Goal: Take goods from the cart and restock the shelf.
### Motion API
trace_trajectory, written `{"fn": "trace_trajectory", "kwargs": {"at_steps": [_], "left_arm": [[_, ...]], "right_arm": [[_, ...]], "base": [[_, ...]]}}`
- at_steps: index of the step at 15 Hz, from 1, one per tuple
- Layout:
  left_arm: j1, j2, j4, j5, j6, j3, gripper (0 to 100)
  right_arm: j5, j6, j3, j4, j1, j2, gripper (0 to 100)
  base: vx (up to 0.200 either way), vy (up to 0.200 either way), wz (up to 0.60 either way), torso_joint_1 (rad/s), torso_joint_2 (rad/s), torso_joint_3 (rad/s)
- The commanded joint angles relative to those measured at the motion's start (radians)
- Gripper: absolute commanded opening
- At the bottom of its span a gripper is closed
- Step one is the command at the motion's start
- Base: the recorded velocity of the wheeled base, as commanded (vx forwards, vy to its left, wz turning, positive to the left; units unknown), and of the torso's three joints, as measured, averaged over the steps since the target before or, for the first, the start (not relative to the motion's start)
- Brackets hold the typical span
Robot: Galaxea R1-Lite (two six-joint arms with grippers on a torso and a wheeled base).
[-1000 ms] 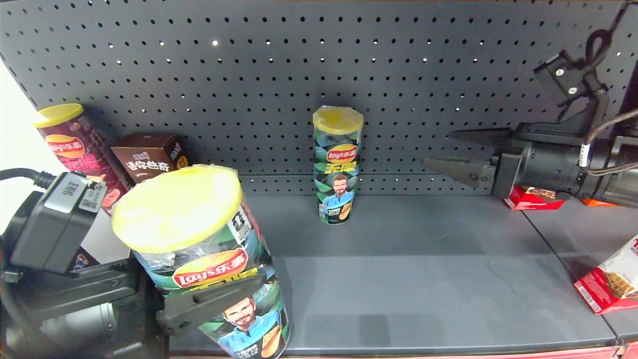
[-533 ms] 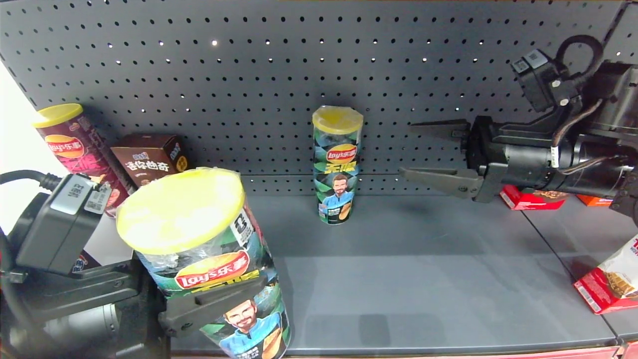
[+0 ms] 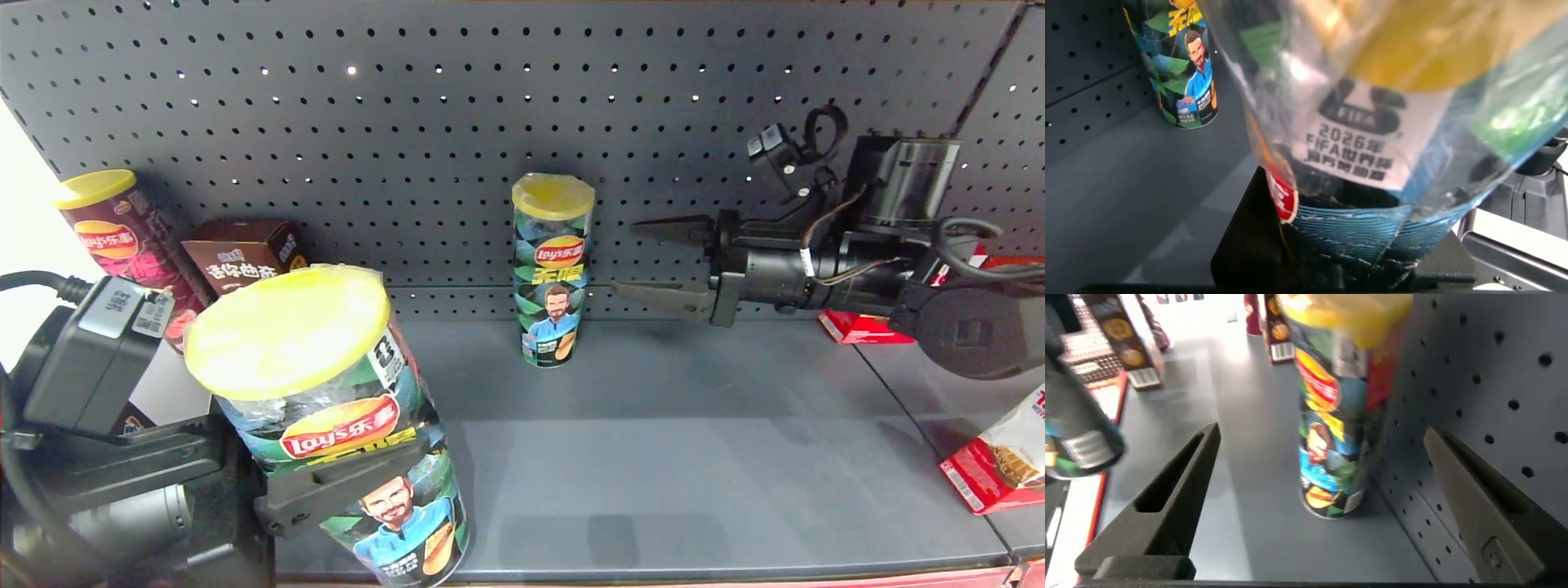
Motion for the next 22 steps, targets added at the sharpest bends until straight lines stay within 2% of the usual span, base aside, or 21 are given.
{"fn": "trace_trajectory", "kwargs": {"at_steps": [1, 3, 6, 22], "left_arm": [[0.003, 0.001, -0.001, 0.0, 0.0, 0.004, 0], [0.004, 0.001, -0.001, 0.002, -0.001, 0.002, 0], [0.006, 0.001, -0.003, 0.002, -0.037, 0.002, 0], [0.012, 0.006, -0.009, 0.002, -0.035, 0.005, 0]], "right_arm": [[-0.003, -0.002, -0.046, 0.0, 0.001, 0.079, 100], [-0.003, -0.002, -0.068, -0.002, 0.003, 0.106, 100], [-0.003, -0.002, -0.105, -0.008, 0.01, 0.159, 100], [-0.029, 0.002, -0.25, -0.049, 0.099, 0.344, 100]], "base": [[0.0, 0.0, 0.0, 0.0, 0.0, 0.0], [0.0, 0.0, 0.0, 0.0, 0.0, 0.0], [0.0, 0.0, 0.0, 0.0, 0.0, 0.0], [0.0, 0.0, 0.0, 0.0, 0.0, 0.0]]}}
